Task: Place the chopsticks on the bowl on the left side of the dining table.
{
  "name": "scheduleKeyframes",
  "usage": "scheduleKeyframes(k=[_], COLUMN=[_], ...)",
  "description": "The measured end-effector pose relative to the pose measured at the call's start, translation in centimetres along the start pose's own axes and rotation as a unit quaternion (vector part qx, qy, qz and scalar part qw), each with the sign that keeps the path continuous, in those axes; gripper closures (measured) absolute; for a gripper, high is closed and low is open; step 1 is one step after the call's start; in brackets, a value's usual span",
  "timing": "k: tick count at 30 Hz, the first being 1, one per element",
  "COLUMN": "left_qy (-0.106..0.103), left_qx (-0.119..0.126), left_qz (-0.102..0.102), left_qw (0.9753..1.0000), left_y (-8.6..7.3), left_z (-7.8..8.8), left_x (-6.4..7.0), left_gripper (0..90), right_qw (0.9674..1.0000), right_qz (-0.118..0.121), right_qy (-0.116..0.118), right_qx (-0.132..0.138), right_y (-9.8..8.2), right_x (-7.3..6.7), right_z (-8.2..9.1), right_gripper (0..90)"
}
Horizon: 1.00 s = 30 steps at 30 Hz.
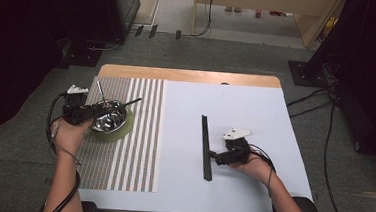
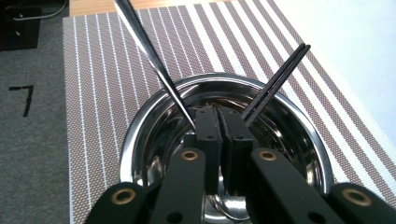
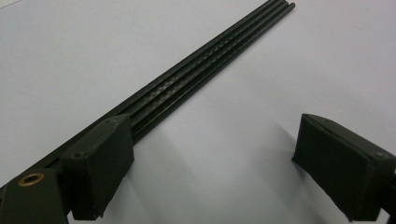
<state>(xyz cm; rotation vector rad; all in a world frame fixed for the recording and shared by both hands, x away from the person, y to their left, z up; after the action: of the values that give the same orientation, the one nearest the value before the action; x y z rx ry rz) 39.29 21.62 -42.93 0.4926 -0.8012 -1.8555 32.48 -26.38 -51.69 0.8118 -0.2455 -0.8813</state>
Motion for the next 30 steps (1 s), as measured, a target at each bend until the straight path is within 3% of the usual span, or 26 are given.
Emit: scheduleKeyframes(k=[30], left_qy=[-0.022], left_qx=[-0.010], left_qz=[-0.027], left_qw=[0.9993], left_y=[1.7], left_z=[-3.1], left_x=[1.5], left_gripper=[90.0], right_qw=[1.0000], right_qz=[0.002], right_qy=[0.000], right_qx=[0.001], right_y=[0.0], right_x=[0.0], right_z=[0.0], right_gripper=[11.4])
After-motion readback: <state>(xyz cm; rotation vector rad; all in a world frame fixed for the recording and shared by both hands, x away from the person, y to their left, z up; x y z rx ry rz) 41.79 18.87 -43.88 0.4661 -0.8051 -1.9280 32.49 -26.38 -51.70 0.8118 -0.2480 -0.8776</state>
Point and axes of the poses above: each handheld gripper's, and its own axes: z roughly backward along the jaws, y roughly out of its top, x roughly to its right, the point moved 2 cm from there along -z, roughly forward along the jaws, and after that the axes turned 7 degrees about -z, right-handed, at the moved point
